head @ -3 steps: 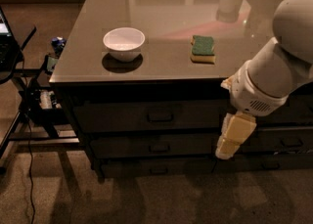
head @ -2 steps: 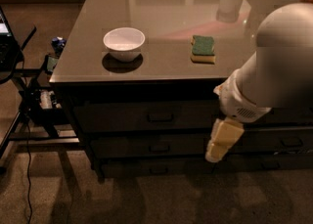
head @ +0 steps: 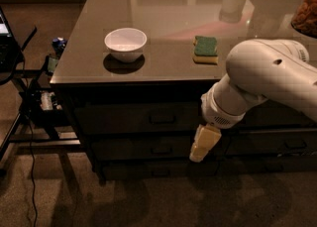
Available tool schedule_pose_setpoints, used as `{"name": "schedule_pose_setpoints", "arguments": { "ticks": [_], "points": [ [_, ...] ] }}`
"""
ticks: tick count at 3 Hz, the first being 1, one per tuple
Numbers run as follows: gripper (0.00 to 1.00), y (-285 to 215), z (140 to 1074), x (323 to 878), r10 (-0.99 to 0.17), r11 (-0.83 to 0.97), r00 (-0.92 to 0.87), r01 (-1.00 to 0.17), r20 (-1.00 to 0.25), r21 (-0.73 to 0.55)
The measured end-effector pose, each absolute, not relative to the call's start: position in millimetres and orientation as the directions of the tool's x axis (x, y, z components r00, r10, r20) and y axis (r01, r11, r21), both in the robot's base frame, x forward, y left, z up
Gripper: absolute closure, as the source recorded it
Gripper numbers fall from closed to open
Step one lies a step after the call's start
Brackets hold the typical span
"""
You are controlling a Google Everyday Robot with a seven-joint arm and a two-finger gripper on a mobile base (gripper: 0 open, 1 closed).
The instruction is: Open top drawer
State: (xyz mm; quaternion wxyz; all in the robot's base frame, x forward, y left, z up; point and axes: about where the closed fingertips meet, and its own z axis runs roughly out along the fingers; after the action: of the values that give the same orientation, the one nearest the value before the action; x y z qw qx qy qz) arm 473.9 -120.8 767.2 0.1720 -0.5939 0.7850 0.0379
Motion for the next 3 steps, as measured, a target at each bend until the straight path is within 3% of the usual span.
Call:
{"name": "schedule_pose_setpoints", "arguments": {
  "ticks": [3],
  "points": [
    [0.0,-96,711,530,-0.893,0.357,-0.28,-0.917,-0.352,-0.179]
  ]
}}
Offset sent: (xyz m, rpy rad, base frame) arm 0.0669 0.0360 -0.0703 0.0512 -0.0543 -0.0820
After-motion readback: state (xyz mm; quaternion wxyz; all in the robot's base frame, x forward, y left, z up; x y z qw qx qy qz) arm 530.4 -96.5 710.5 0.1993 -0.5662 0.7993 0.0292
